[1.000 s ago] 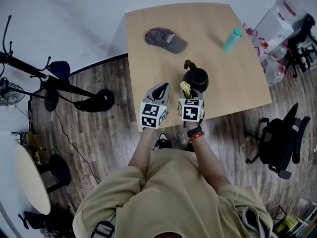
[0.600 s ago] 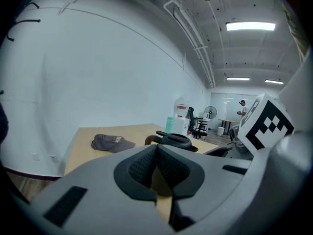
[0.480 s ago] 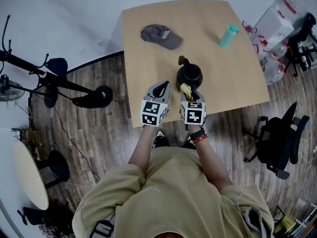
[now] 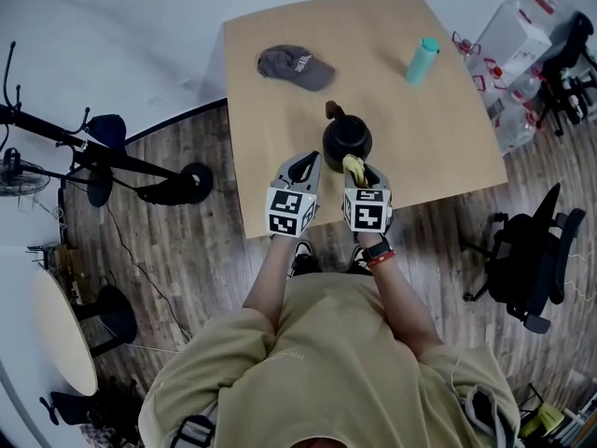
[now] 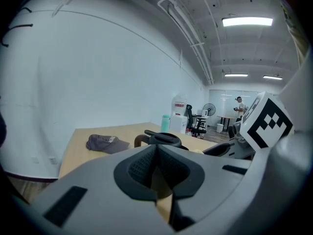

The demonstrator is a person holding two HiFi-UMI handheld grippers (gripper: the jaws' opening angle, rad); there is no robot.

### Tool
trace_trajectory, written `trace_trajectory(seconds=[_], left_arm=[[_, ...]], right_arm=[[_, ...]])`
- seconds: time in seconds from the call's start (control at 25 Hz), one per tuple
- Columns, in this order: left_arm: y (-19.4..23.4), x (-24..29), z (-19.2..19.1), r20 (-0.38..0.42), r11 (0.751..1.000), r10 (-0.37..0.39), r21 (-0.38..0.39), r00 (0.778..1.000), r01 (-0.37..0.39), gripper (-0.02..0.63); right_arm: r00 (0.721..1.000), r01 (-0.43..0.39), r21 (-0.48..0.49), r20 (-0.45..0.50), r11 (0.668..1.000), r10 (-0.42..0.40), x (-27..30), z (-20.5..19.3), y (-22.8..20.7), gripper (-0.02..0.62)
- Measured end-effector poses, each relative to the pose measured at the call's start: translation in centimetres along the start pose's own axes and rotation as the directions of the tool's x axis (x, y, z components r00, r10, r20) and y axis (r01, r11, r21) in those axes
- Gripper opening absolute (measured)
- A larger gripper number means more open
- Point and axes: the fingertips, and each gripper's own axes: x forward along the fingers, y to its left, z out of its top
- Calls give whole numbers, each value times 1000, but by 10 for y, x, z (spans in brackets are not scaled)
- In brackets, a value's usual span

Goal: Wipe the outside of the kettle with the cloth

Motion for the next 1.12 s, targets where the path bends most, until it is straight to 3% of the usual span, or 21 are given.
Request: trace_trajectory(seconds=[0.48, 0.64, 1.12], left_arm=[[-24, 14, -4, -13, 1000, 14, -2, 1000, -14, 25], [-25, 15, -6, -18, 999, 36, -5, 999, -36, 25], [-17, 9, -11, -32, 995, 102, -12, 994, -103, 25]], right_arm=[[999, 40, -4, 5, 999, -40, 4, 1, -55, 155], [1000, 5, 22, 28, 1000, -6, 13, 5, -76, 155], [991, -130, -65, 31, 989, 133, 60, 35, -107, 152]])
